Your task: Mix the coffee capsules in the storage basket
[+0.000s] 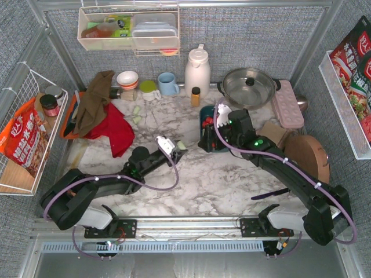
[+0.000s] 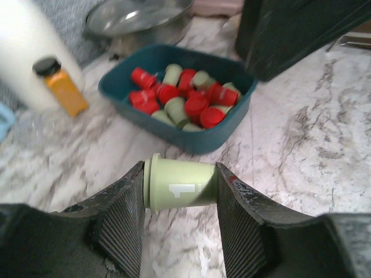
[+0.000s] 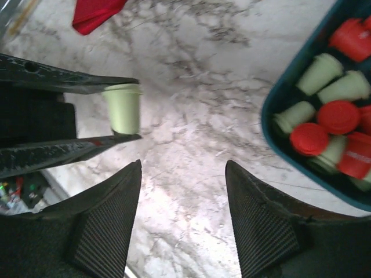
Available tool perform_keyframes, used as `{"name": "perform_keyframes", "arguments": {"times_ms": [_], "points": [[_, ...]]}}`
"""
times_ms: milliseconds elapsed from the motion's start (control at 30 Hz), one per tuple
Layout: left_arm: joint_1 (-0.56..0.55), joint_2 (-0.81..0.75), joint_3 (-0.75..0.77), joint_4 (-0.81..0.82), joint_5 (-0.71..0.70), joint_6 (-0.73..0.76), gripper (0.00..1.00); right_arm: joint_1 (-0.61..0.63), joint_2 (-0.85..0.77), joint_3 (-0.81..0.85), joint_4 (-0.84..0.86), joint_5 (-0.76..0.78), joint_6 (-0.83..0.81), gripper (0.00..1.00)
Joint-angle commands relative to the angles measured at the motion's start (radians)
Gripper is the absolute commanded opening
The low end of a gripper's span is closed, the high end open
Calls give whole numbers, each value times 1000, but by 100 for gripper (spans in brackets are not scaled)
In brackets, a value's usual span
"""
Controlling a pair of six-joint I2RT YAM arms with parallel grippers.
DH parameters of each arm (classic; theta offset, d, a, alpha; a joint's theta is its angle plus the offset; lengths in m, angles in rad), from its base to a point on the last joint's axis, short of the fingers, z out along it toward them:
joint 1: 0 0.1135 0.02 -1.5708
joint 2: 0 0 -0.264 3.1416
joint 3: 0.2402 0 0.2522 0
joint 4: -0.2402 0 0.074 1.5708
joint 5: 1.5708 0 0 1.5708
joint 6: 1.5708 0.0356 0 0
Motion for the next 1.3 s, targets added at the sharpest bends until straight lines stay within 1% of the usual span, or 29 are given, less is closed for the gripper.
{"name": "perform_keyframes", "arguments": {"times_ms": [0, 167, 333, 433, 600, 767, 800, 833, 900, 967, 1000, 1033, 1067, 1167, 1200, 1267], "points": [[-33, 42, 7, 206, 146, 145, 49, 46, 15, 11, 4, -77, 61, 62], [-71, 88, 12, 285, 170, 152, 50, 91, 39, 14, 26, -77, 84, 59], [-94, 100, 20, 315, 172, 145, 50, 112, 52, 23, 30, -72, 86, 57], [-105, 101, 25, 328, 163, 142, 50, 118, 61, 23, 34, -71, 88, 54], [-112, 113, 24, 369, 143, 118, 51, 128, 73, 20, 46, -75, 95, 45], [-113, 121, 21, 398, 89, 103, 53, 133, 75, 17, 47, -63, 96, 30], [-112, 121, 20, 398, 77, 103, 55, 133, 73, 15, 47, -54, 99, 26], [-113, 124, 19, 399, 65, 103, 58, 133, 70, 14, 46, -38, 102, 19], [-113, 126, 16, 406, 40, 95, 68, 132, 62, 12, 43, -2, 103, 6], [-113, 128, 10, 421, 12, 83, 81, 130, 52, 8, 38, 50, 97, 1], [-112, 128, 3, 431, -2, 81, 94, 128, 46, 4, 37, 88, 89, 0], [-113, 128, -4, 448, -18, 78, 99, 123, 41, -1, 36, 127, 72, 0], [-113, 127, -16, 463, -42, 75, 99, 119, 41, -8, 38, 200, 50, 0], [-113, 118, -42, 503, -173, 51, 99, 88, 64, -22, 28, 401, -41, 0], [-112, 109, -48, 501, -228, 38, 99, 72, 79, -24, 27, 451, -66, 0], [-113, 86, -49, 454, -357, -2, 99, 38, 108, -24, 30, 503, -104, 0]]}}
